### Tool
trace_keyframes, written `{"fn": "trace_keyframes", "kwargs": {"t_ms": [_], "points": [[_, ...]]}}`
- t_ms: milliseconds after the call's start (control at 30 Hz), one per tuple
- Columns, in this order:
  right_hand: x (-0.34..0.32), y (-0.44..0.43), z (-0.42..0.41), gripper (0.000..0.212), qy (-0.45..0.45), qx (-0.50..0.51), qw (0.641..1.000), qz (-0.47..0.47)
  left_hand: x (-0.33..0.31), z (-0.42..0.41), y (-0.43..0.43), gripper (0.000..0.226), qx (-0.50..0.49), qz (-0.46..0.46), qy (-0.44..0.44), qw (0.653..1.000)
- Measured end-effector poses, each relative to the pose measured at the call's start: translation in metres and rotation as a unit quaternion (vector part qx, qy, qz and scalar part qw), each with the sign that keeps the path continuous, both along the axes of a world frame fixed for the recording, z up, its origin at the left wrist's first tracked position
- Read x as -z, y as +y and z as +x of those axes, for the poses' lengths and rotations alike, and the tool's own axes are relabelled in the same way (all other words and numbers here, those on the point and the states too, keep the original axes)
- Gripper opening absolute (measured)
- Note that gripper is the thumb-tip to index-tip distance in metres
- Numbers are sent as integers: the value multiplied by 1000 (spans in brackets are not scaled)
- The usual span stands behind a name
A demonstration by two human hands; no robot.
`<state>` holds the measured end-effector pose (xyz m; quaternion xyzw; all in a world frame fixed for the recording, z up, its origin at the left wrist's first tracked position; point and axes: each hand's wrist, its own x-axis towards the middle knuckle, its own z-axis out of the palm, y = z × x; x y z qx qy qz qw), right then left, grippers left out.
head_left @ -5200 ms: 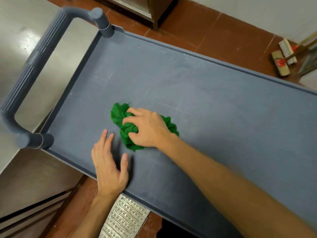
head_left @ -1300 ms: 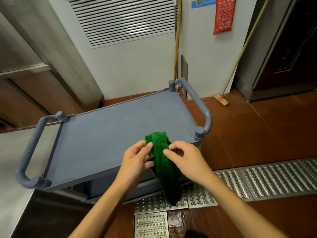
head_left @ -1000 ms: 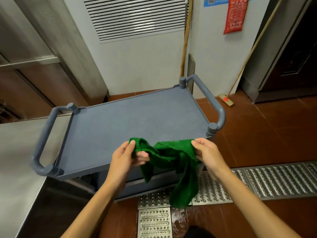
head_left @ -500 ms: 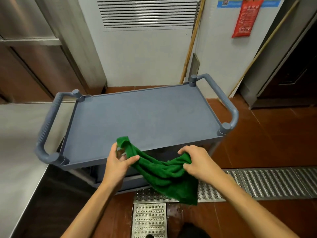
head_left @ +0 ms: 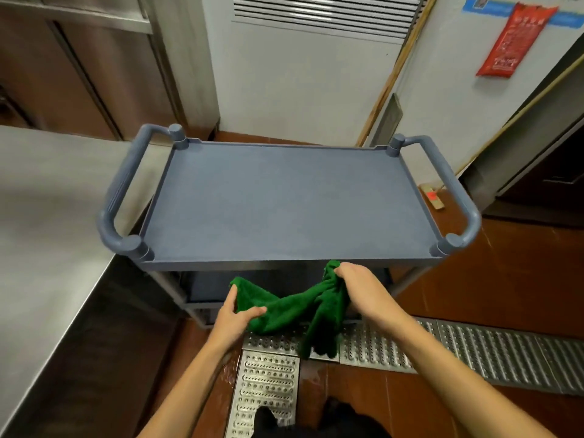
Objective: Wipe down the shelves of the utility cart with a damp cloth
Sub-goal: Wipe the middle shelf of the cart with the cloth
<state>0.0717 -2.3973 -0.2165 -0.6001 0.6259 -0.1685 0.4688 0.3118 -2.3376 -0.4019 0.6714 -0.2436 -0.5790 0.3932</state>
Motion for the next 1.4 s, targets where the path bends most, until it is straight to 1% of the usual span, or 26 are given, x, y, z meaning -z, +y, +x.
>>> {"fn": "trace_keyframes", "kwargs": {"t_ms": [33, 100, 133, 200, 233, 300, 333, 433, 467, 500, 533, 600, 633, 700, 767, 833, 867, 900, 967, 1000, 1033, 1133, 1200, 1233, 1333, 1400], "points": [[-3, 1, 6, 19, -73, 50, 996, 31, 4, -2, 2, 123, -15, -1, 5, 1000], [-8, 0, 14, 21, -213, 119, 965, 93, -34, -18, 7, 127, -27, 9, 4, 1000], [-12, 0, 16, 20, -257, 127, 952, 105, -37, -22, 6, 126, -48, 32, 17, 998], [-18, -1, 21, 12, -314, 113, 937, 102, -42, -28, 12, 116, -84, 69, 25, 994], [-22, -1, 24, 7, -338, 102, 931, 96, -42, -29, 14, 122, -110, 71, 35, 991], [-28, 0, 28, 12, -362, 94, 924, 84, -33, -28, 17, 143, -111, 61, 39, 991], [-30, 2, 31, 15, -364, 91, 924, 79, -27, -26, 20, 144, -109, 48, 34, 992], [-36, 7, 39, 22, -361, 77, 926, 78, -24, -20, 30, 129, -37, 46, 22, 998], [-38, 9, 41, 23, -361, 71, 926, 81, -23, -18, 32, 130, -5, 47, 13, 999], [-39, 11, 44, 25, -363, 66, 925, 84, -22, -15, 35, 136, 18, 47, 17, 999], [-40, 13, 47, 26, -366, 64, 924, 90, -20, -12, 37, 145, 23, 52, 37, 998], [-39, 17, 51, 29, -374, 60, 920, 102, -11, -12, 41, 157, 10, 58, 119, 991], [-38, 19, 53, 31, -378, 59, 918, 106, -13, -17, 44, 158, 1, 44, 159, 986], [-34, 22, 55, 33, -391, 60, 912, 111, -14, -30, 48, 162, -9, 9, 208, 978], [-30, 25, 56, 35, -410, 68, 902, 115, -11, -45, 53, 163, -31, -11, 229, 973], [-26, 26, 54, 39, -426, 83, 893, 121, -10, -57, 55, 141, -69, 1, 260, 963], [-24, 26, 53, 40, -429, 90, 890, 126, -10, -59, 56, 129, -89, 2, 302, 949], [-23, 27, 51, 41, -430, 96, 888, 131, -9, -60, 57, 117, -106, -1, 354, 929], [-17, 26, 44, 43, -426, 106, 888, 141, -9, -56, 57, 92, -108, -42, 471, 874], [-15, 26, 41, 43, -420, 105, 889, 146, -10, -53, 57, 79, -100, -59, 501, 858], [-12, 25, 37, 43, -412, 102, 893, 151, -9, -49, 57, 72, -103, -69, 497, 859], [-3, 21, 29, 42, -376, 89, 909, 158, 0, -33, 59, 76, -183, -50, 380, 905], [9, 17, 26, 40, -348, 85, 920, 157, 6, -19, 61, 61, -260, -30, 316, 912], [17, 15, 25, 40, -338, 83, 924, 157, 8, -12, 61, 51, -273, -26, 280, 920], [44, 9, 21, 38, -322, 75, 931, 154, 21, 3, 57, 24, -238, -37, 128, 962], [65, 3, 16, 37, -314, 79, 935, 144, 33, 10, 52, 21, -216, -59, 25, 974]]}}
